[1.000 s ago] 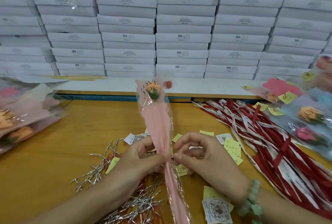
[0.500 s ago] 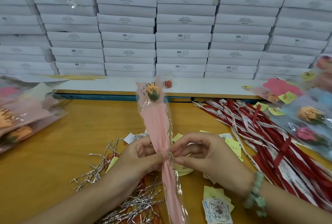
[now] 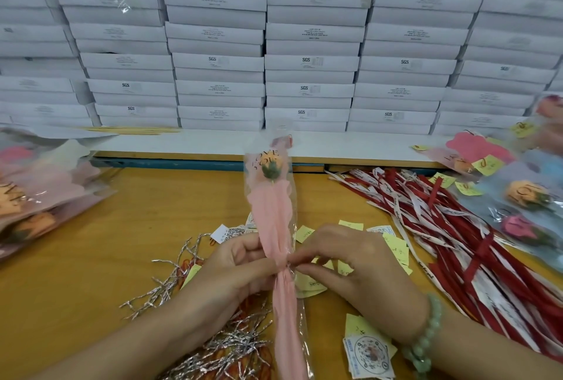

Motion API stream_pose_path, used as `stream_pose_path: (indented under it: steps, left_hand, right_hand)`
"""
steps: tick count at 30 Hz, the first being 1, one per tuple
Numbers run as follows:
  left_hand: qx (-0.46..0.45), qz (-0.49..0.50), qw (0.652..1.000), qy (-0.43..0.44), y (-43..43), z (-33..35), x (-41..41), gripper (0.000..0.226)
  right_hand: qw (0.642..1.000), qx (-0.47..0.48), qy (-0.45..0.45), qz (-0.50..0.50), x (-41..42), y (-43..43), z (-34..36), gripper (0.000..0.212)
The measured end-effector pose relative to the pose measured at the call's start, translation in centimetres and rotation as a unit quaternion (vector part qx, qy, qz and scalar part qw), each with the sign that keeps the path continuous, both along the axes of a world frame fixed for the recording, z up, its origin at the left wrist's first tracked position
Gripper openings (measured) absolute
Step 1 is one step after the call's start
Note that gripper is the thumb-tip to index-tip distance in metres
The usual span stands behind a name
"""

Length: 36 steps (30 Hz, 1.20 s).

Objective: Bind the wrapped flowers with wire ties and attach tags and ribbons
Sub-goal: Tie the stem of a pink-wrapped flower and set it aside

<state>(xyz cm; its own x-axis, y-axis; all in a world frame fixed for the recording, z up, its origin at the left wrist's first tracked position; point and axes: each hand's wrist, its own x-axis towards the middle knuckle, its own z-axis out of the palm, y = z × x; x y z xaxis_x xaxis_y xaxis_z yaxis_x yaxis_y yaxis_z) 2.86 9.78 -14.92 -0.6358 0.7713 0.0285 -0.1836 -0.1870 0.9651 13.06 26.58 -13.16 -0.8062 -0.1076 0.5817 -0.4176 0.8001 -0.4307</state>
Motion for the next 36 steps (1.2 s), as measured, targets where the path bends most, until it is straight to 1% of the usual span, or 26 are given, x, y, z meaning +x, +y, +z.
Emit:
stream_pose_path:
  steps: [2, 4, 7, 9, 12, 13, 17, 21, 23, 28, 33, 36]
  left_hand:
    - [0.004, 0.003, 1.000, -0.002, 0.0, -0.1, -0.1, 0.024]
    - [0.008, 0.008, 1.000, -0.002, 0.1, -0.1, -0.2, 0.026]
    - [0.005, 0.001, 1.000, 0.006, 0.0, -0.1, -0.1, 0.022]
    - [-0.003, 0.003, 1.000, 0.005, 0.0, -0.3, -0.1, 0.020]
    - [-0.005, 0.017, 1.000, -0.010, 0.0, -0.5, -0.2, 0.031]
    - [-0.002, 0.014, 1.000, -0.009, 0.0, -0.4, -0.2, 0.031]
    - [0.017, -0.002, 1.000, -0.002, 0.1, -0.5, -0.1, 0.017]
    - [0.021, -0.028, 0.999, 0.021, 0.3, -0.6, -0.1, 0.021]
    - [0.026, -0.031, 0.999, 0.017, 0.3, -0.7, -0.2, 0.023]
    - [0.048, -0.061, 0.997, -0.011, 0.4, -0.8, -0.4, 0.030]
    - [0.036, -0.051, 0.998, 0.012, 0.4, -1.0, -0.6, 0.038]
    - [0.027, -0.043, 0.999, 0.017, 0.3, -1.1, -0.7, 0.034]
  right_hand:
    - [0.997, -0.072, -0.029, -0.007, 0.0, 0.0, 0.1, 0.013]
    - [0.985, -0.153, -0.078, -0.003, 0.0, -0.1, 0.2, 0.016]
    - [0.971, -0.206, -0.123, 0.013, 0.1, -0.2, 0.3, 0.018]
    - [0.970, -0.205, -0.132, 0.014, 0.2, -0.3, 0.4, 0.017]
    - [0.973, -0.184, -0.139, 0.010, 0.2, -0.5, 0.6, 0.016]
    - [0.974, -0.177, -0.139, 0.010, 0.2, -0.5, 0.6, 0.017]
    - [0.978, -0.164, -0.129, 0.009, 0.3, -0.6, 0.5, 0.019]
    - [0.981, -0.157, -0.116, 0.011, 0.2, -0.6, 0.5, 0.018]
    - [0.981, -0.159, -0.107, 0.008, 0.2, -0.6, 0.4, 0.018]
    - [0.977, -0.182, -0.111, -0.003, 0.1, -0.4, 0.3, 0.015]
    - [0.969, -0.210, -0.133, -0.003, -0.1, -0.2, 0.4, 0.014]
    - [0.959, -0.237, -0.154, 0.003, -0.1, -0.2, 0.5, 0.013]
